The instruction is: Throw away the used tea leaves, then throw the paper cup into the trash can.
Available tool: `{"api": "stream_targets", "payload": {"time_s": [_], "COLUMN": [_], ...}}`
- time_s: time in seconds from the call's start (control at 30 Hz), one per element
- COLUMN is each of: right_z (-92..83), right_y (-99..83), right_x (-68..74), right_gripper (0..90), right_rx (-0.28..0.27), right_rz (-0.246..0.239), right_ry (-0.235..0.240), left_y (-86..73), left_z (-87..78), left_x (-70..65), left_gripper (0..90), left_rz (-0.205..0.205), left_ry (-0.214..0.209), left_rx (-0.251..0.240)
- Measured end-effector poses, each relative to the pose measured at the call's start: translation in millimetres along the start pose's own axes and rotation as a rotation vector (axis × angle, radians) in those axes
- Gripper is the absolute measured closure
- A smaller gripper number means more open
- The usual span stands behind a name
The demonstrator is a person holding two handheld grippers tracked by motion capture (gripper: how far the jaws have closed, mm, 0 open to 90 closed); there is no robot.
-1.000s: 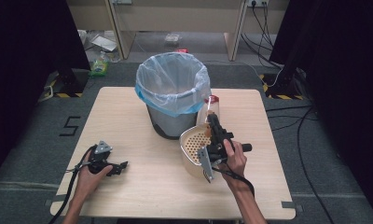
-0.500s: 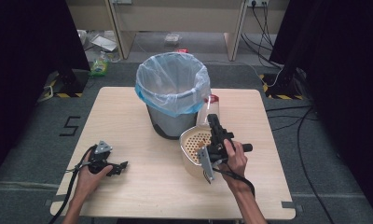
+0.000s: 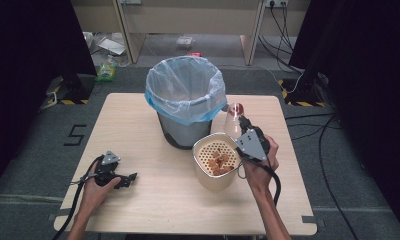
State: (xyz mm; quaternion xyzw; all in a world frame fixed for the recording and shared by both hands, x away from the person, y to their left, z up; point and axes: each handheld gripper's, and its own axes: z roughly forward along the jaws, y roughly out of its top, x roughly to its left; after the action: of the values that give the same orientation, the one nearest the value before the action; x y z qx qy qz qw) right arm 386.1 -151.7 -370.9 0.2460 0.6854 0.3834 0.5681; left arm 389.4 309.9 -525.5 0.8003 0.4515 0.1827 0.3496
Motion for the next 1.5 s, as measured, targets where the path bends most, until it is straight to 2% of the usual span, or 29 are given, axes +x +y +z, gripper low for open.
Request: {"api": "stream_targets", "payload": {"time_s": [0.07, 0.2, 0.23, 0.27, 0.3, 0.33, 0.37, 0.5, 0.67, 0.73, 0.77, 0.9, 1.07, 1.23, 1.33, 1.5], "right_z": [3.5, 7.7, 11.2, 11.2, 13.7, 13.7, 15.9, 19.0, 23.8, 25.7, 25.7, 32.7, 40.8, 52.9, 58.2, 72.6], "right_y": [0.1, 2.4, 4.3, 4.3, 6.8, 6.8, 9.3, 14.3, 28.1, 40.3, 40.3, 58.9, 70.7, 84.4, 93.5, 113.5], "right_x": [-11.0, -19.7, -26.7, -26.7, -33.7, -33.7, -40.7, -51.9, -70.8, -81.1, -81.1, -89.6, -93.7, -97.2, -98.2, -93.7], "right_gripper": [87.7, 87.7, 87.7, 87.7, 87.7, 87.7, 87.7, 87.7, 87.7, 87.7, 87.7, 87.7, 87.7, 87.7, 87.7, 87.7], "right_rx": [0.014, 0.028, 0.031, 0.031, 0.031, 0.031, 0.030, 0.027, 0.021, 0.004, 0.004, -0.002, -0.002, 0.002, -0.010, -0.022], "right_rz": [0.031, 0.067, 0.073, 0.073, 0.092, 0.092, 0.105, 0.130, 0.143, 0.159, 0.159, 0.180, 0.181, 0.191, 0.200, 0.211], "right_ry": [0.011, 0.032, 0.031, 0.031, 0.032, 0.032, 0.029, 0.031, 0.021, 0.017, 0.017, 0.033, 0.049, 0.081, 0.087, 0.133], "left_y": [0.0, 0.0, 0.1, 0.1, 0.1, 0.1, 0.1, 0.0, 0.0, 0.0, 0.0, 0.0, 0.0, 0.0, 0.0, 0.0], "left_z": [0.0, -0.1, -0.1, -0.1, 0.0, 0.0, 0.0, 0.0, 0.0, 0.0, 0.0, 0.0, 0.0, 0.0, 0.0, 0.0], "left_x": [0.0, 0.1, 0.1, 0.1, 0.1, 0.1, 0.1, 0.1, 0.1, 0.1, 0.1, 0.0, 0.0, 0.0, 0.0, 0.0], "left_gripper": [0.0, 0.0, 0.0, 0.0, 0.0, 0.0, 0.0, 0.0, 0.0, 0.0, 0.0, 0.0, 0.0, 0.0, 0.0, 0.0], "left_rz": [0.000, 0.000, 0.000, 0.000, 0.000, 0.000, 0.000, 0.000, 0.000, 0.000, 0.000, -0.001, -0.001, 0.000, 0.000, 0.000], "left_ry": [0.000, 0.000, 0.000, 0.000, 0.000, 0.000, 0.000, 0.000, 0.000, 0.000, 0.000, 0.000, 0.000, 0.000, 0.000, 0.000], "left_rx": [0.000, 0.001, 0.001, 0.001, 0.001, 0.001, 0.001, 0.001, 0.001, 0.001, 0.001, 0.000, 0.001, 0.000, 0.000, 0.000]}}
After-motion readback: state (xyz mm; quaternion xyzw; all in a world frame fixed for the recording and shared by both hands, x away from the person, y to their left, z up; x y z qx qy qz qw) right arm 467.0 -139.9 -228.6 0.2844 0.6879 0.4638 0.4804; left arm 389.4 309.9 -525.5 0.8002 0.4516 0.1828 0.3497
